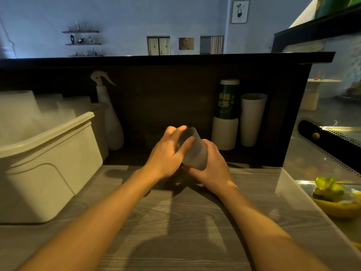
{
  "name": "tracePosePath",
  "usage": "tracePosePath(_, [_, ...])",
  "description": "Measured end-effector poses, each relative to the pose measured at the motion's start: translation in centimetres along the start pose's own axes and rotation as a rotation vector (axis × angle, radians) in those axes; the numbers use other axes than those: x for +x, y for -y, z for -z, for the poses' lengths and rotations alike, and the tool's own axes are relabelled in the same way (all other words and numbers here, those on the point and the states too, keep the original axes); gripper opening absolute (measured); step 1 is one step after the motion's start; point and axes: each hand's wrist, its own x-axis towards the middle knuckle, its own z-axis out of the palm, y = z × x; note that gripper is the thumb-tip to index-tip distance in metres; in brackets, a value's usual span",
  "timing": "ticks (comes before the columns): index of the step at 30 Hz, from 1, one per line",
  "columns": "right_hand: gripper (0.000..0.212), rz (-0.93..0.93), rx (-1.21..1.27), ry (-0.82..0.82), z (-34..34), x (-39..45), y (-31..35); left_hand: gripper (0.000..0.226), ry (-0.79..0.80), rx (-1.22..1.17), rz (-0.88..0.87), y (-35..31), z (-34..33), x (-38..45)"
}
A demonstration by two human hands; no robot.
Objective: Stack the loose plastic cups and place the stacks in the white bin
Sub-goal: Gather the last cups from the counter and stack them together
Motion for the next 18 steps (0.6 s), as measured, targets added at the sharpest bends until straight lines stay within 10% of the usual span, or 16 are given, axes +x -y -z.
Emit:
tracePosePath(8, [0.087, -0.022, -0.017, 0.009, -0.3, 0.0, -0.6, 0.073, 0.265, -0.047, 0.082, -0.5, -1.5, -1.2])
tracePosePath(18, [0.077, -0.155, 0.016, -0.204, -0.2, 0.3, -1.4, 0.053, -0.143, -0.085, 0.469, 4.4, -1.9, 1.7])
